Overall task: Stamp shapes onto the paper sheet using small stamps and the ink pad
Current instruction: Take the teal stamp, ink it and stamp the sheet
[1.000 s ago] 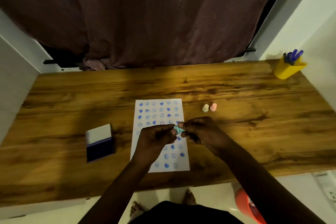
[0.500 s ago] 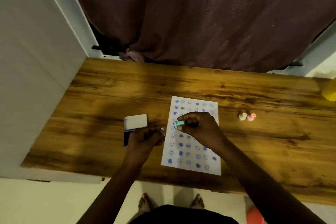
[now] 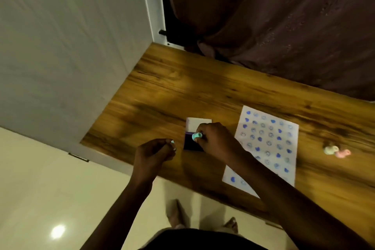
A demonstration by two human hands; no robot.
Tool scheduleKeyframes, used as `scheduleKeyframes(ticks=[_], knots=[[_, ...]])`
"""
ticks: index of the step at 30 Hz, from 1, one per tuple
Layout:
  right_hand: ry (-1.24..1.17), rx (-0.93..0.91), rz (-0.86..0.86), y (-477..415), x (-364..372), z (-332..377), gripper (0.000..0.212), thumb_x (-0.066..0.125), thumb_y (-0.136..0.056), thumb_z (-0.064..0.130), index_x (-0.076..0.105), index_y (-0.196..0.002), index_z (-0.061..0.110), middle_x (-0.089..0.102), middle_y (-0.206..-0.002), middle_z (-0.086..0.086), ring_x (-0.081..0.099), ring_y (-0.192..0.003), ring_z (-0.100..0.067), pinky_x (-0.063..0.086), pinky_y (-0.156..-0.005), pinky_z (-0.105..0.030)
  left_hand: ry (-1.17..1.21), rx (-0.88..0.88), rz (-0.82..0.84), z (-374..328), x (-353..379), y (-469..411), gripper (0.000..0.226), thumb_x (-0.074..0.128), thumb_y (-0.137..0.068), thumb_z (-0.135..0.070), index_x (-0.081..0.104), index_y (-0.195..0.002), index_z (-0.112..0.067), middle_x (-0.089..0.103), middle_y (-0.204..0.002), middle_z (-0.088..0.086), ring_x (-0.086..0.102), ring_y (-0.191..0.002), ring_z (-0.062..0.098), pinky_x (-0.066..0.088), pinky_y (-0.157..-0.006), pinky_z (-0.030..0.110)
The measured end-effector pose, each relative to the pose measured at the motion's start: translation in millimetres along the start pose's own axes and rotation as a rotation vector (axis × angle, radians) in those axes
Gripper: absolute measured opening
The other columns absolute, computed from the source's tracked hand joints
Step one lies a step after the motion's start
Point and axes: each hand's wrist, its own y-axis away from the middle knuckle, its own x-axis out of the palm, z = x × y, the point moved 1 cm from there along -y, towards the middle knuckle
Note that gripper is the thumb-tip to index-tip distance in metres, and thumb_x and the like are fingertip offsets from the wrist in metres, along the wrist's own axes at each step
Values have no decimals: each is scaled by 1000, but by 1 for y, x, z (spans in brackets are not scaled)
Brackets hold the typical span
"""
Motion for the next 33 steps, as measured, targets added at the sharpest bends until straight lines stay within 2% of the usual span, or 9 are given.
scheduleKeyframes(ticks=[6,11,13,16,18,23,29,33], knots=[[198,-33,48,-14,19,16,27,60,-100,34,65,-118,14,70,-119,-8,66,-111,-25,55,-82,-37,30,-39,-66,3,-22,0,10,72,-94,-14,82,-94,-11,80,-88,14,75,-81,20,60,-71,23],[260,-16,72,-18,27,20,29,63,-99,30,65,-122,12,68,-123,-9,65,-115,-26,58,-86,-36,28,-49,-75,7,-27,-4,10,72,-93,-16,82,-93,-14,80,-88,12,75,-83,22,60,-74,28],[257,2,76,-20,31,20,29,69,-95,27,67,-119,11,70,-121,-10,67,-114,-26,58,-85,-35,19,-53,-60,8,-26,-6,11,72,-94,-18,82,-94,-15,80,-88,10,75,-83,21,60,-73,27],[287,13,75,-22,38,22,29,77,-87,23,71,-113,10,72,-114,-11,69,-107,-28,56,-77,-33,23,-71,-43,9,-23,-9,11,72,-95,-19,82,-96,-14,80,-90,10,76,-88,27,61,-78,33],[311,11,67,-23,42,24,25,78,-84,20,73,-106,9,73,-106,-12,70,-100,-29,55,-71,-34,27,-72,-31,8,-20,-10,11,72,-95,-18,82,-95,-14,80,-90,11,76,-87,28,61,-78,33],[363,34,53,-28,47,25,16,77,-84,15,73,-98,9,74,-98,-14,72,-92,-30,59,-71,-37,63,-51,-14,1,-14,-12,11,72,-94,-18,82,-93,-15,80,-90,12,76,-84,24,61,-75,29],[295,26,38,-28,39,20,20,75,-89,15,69,-108,13,71,-107,-13,71,-97,-32,55,-70,-38,74,-9,-12,-8,-11,-12,11,70,-94,-13,81,-95,-12,80,-91,11,76,-86,24,61,-77,30],[56,112,66,-26,24,8,24,78,-88,26,76,-109,16,75,-111,-9,71,-101,-28,61,-81,-41,64,7,7,-12,-3,-11,10,72,-93,-15,80,-96,-10,79,-89,13,75,-83,21,60,-77,30]])
